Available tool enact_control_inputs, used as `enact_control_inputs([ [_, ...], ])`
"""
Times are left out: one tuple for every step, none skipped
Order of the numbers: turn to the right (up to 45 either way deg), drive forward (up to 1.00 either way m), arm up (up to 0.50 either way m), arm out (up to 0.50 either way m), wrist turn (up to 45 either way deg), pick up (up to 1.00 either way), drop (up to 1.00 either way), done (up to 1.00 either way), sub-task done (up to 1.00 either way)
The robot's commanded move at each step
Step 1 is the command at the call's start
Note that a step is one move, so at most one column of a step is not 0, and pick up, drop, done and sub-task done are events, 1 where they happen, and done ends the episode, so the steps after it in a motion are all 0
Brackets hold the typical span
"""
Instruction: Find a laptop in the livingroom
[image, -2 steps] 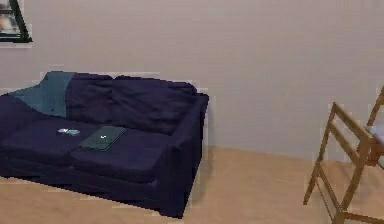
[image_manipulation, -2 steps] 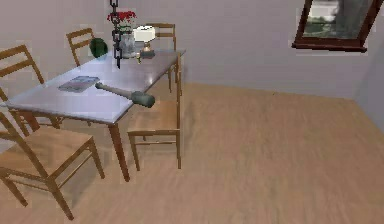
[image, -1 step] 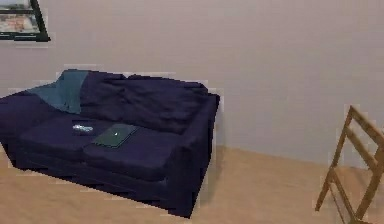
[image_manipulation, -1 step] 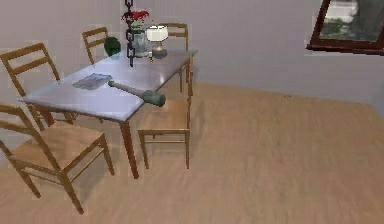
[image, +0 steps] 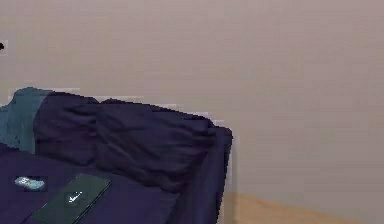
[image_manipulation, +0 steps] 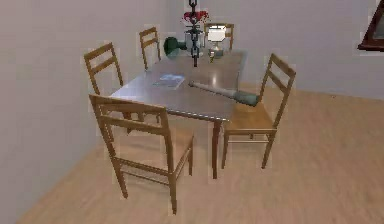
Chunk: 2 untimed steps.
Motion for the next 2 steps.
enact_control_inputs([
  [-36.0,0.0,0.0,0.0,0.0,0.0,0.0,0.0,0.0],
  [0.0,0.0,0.0,0.0,0.0,0.0,0.0,1.0,0.0],
])
